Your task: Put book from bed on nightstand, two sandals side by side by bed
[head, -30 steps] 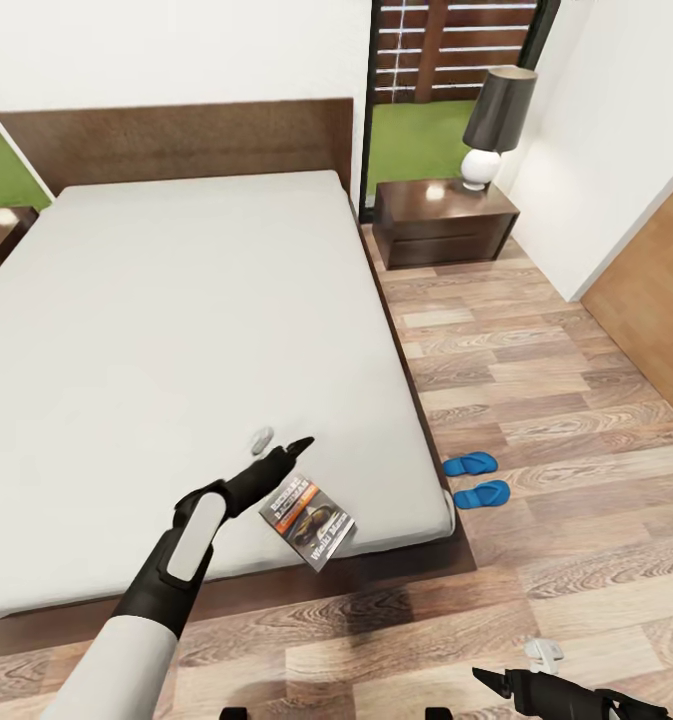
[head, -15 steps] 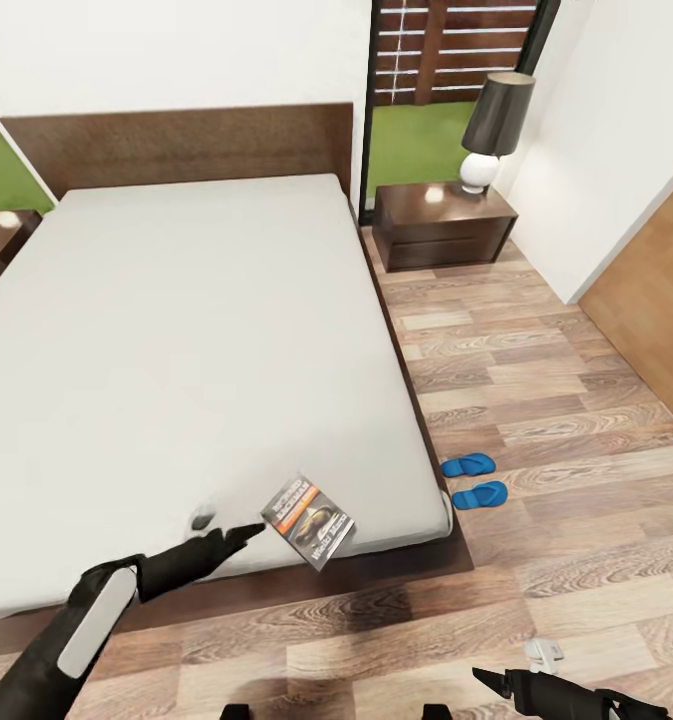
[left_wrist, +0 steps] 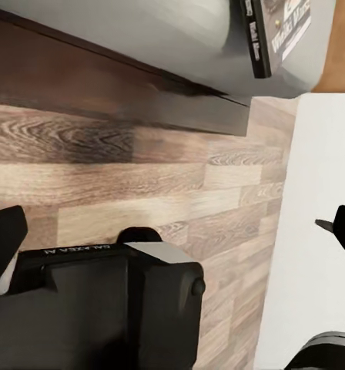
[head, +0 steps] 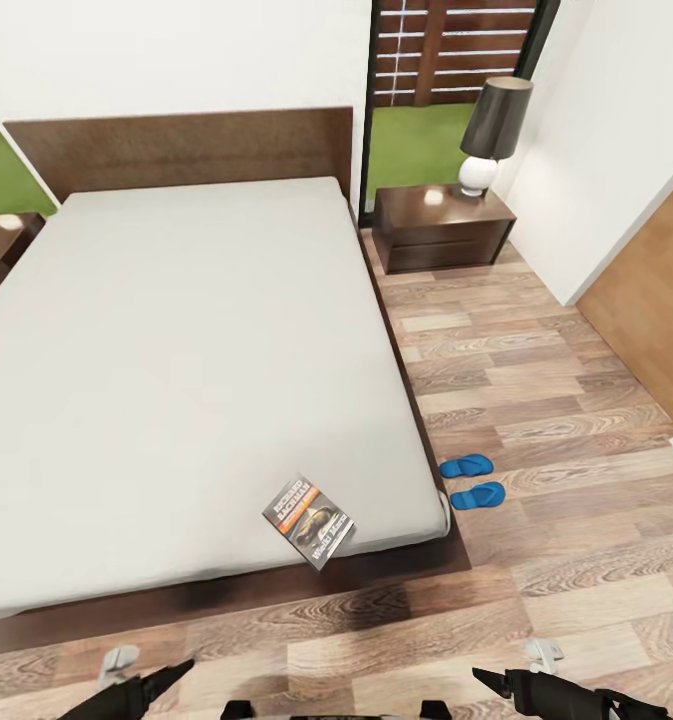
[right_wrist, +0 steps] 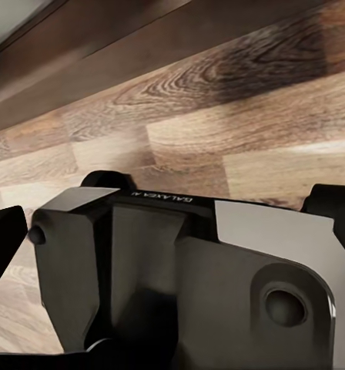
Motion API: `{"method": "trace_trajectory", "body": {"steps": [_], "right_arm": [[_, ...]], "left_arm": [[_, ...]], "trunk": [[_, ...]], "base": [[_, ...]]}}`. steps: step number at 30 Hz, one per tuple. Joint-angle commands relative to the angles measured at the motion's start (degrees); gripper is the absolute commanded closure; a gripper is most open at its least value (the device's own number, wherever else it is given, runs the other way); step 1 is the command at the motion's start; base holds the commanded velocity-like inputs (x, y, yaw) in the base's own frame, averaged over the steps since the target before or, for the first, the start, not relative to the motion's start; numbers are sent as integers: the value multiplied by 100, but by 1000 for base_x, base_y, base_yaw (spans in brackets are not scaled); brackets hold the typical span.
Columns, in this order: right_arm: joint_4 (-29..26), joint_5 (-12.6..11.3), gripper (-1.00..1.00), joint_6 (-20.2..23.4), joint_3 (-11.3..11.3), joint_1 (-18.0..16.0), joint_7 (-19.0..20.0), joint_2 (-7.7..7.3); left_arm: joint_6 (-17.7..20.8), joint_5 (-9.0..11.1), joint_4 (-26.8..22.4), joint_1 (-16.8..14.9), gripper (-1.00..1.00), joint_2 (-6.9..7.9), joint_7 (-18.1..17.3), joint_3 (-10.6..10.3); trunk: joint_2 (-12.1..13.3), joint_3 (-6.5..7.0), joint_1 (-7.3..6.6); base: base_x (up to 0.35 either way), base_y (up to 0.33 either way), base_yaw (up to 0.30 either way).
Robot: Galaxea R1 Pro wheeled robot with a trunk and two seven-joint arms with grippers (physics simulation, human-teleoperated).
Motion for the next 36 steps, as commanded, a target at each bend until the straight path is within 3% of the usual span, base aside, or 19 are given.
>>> {"method": "trace_trajectory", "body": {"steps": [1, 4, 7, 12, 15, 27, 31, 33, 34, 36], "right_arm": [[-7, 31, -100, 54, -48, -2, 33, 4], [-7, 26, -100, 60, -48, -2, 36, 4], [-7, 23, -100, 62, -48, -2, 41, 4], [-7, 10, -100, 62, -49, -2, 43, 4], [-7, 4, -100, 73, -55, -2, 39, 5], [-36, 32, -100, 122, -35, -2, -24, 102], [-120, 12, -100, 211, -24, -7, -19, 639], [-406, 3, -100, 460, -23, -16, -18, 1223], [-547, 3, -100, 547, -26, -17, -18, 1419], [-710, 2, -100, 632, -28, -18, -18, 1639]], "left_arm": [[-45, 59, 42, -2, -100, 9, -12, -34], [-463, 67, 334, 1, -100, 15, -25, -12], [-526, 74, 492, 1, -100, 16, -6, 69], [-553, 72, 567, 1, -100, 16, 65, 456], [-555, 70, 573, 1, -100, 16, 86, 568], [-565, 60, 576, 1, -100, 14, 81, 617], [-557, 60, 576, 1, -100, 15, 68, 619], [-545, 60, 576, 1, -100, 16, 45, 628], [-542, 60, 576, 1, -100, 16, 41, 631], [-539, 60, 576, 1, -100, 16, 36, 633]], "trunk": [[39, 15, -22], [159, 69, -88], [279, 123, -154], [480, 213, -264], [600, 267, -330], [1041, 464, -571], [1041, 464, -571], [1041, 464, -571], [1041, 464, -571], [1041, 464, -571]], "base": [[0, 0, 0], [0, 0, 0], [0, 0, 0], [0, 0, 0], [0, 0, 0], [0, 0, 0], [0, 0, 0], [0, 0, 0], [0, 0, 0], [0, 0, 0]]}}
